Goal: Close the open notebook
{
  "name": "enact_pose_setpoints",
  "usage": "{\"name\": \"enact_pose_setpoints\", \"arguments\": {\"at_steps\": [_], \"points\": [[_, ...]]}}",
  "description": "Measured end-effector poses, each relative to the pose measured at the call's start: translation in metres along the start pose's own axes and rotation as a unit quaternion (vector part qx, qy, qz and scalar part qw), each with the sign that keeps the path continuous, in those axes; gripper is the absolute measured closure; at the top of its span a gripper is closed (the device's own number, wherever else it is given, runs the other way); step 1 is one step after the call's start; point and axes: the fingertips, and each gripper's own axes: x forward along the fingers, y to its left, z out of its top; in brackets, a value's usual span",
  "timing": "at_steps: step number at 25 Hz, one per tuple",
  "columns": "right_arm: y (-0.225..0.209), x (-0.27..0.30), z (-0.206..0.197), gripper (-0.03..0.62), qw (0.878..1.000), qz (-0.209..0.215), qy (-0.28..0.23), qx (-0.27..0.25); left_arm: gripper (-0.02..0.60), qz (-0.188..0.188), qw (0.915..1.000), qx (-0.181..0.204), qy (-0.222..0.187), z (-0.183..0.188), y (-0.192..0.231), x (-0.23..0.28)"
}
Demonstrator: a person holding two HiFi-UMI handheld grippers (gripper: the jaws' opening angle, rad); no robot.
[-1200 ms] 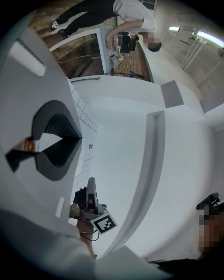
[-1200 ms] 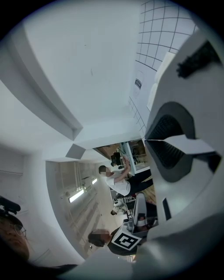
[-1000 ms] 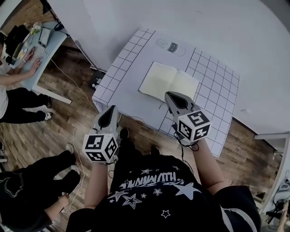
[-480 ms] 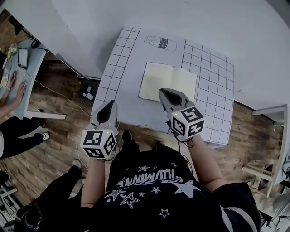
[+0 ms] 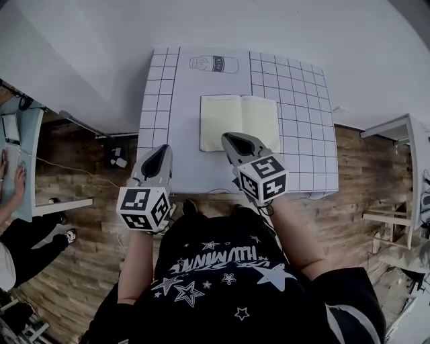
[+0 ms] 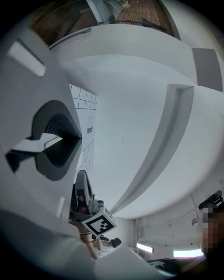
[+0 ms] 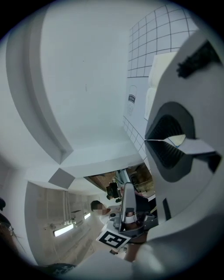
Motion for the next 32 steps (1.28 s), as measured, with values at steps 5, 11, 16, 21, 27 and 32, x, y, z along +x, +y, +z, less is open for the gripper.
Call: {"name": "enact_pose_setpoints", "arguments": {"at_steps": [5,11,16,21,27,32], "points": [[0.01,0.012,-0.017,0.578,1.0,-0.019,0.011,0.02,0.572,-0.049,0.9986,0.01,0.018,-0.01,0.003,0.007],[0.014,0.029,-0.04,0.577,0.997,-0.043,0.044,0.039,0.574,-0.088,0.9953,0.018,0.038,-0.017,0.012,0.017],[0.02,0.047,-0.06,0.574,0.995,-0.046,0.078,0.047,0.572,-0.101,0.9936,0.013,0.048,-0.021,0.024,0.025],[0.02,0.07,-0.082,0.501,0.989,-0.045,0.131,0.048,0.572,-0.112,0.9919,0.01,0.058,-0.027,0.033,0.029],[0.024,0.092,-0.103,0.471,0.981,-0.05,0.188,0.003,0.572,-0.109,0.9921,0.002,0.062,-0.029,0.049,0.03],[0.019,0.098,-0.119,0.471,0.967,-0.076,0.237,-0.058,0.572,-0.109,0.9917,0.0,0.069,-0.034,0.055,0.029]]}}
